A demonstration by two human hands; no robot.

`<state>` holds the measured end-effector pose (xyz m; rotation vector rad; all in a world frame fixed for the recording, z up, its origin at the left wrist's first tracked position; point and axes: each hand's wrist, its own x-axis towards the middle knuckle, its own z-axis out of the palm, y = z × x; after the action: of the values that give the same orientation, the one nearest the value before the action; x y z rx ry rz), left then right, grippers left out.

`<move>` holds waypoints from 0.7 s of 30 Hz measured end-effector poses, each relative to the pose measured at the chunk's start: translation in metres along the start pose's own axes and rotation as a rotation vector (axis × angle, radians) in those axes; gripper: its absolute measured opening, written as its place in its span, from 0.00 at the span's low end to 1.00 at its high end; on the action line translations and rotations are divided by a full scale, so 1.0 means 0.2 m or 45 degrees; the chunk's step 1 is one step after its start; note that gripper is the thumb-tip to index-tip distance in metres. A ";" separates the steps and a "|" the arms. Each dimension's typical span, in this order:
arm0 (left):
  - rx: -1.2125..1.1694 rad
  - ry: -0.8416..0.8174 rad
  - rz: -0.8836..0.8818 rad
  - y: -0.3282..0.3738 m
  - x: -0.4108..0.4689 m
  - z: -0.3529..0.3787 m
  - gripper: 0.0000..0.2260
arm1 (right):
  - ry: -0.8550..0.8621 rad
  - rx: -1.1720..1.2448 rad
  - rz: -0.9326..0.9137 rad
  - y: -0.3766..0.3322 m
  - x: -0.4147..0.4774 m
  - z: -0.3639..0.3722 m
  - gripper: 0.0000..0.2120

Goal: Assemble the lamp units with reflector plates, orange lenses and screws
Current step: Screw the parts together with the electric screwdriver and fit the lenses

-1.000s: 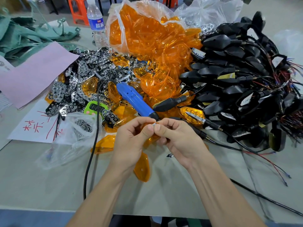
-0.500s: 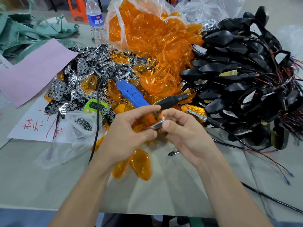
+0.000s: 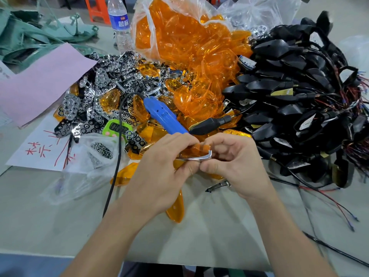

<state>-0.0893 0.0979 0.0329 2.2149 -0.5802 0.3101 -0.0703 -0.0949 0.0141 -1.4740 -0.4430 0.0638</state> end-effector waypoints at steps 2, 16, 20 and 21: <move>-0.005 -0.051 -0.057 -0.02 0.00 0.02 0.08 | 0.061 0.025 0.027 0.03 -0.01 0.01 0.12; -0.055 -0.179 -0.233 -0.17 -0.05 0.15 0.11 | 0.208 0.238 0.258 0.19 -0.08 0.08 0.15; -0.096 -0.189 -0.279 -0.19 -0.06 0.15 0.11 | 0.238 0.214 0.354 0.19 -0.08 0.10 0.15; -0.104 -0.194 -0.289 -0.19 -0.06 0.14 0.11 | 0.243 0.210 0.364 0.18 -0.09 0.10 0.16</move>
<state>-0.0796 0.1009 -0.0153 2.2114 -0.4089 -0.0003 -0.0849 -0.0769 -0.0245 -1.3571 -0.0680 0.1809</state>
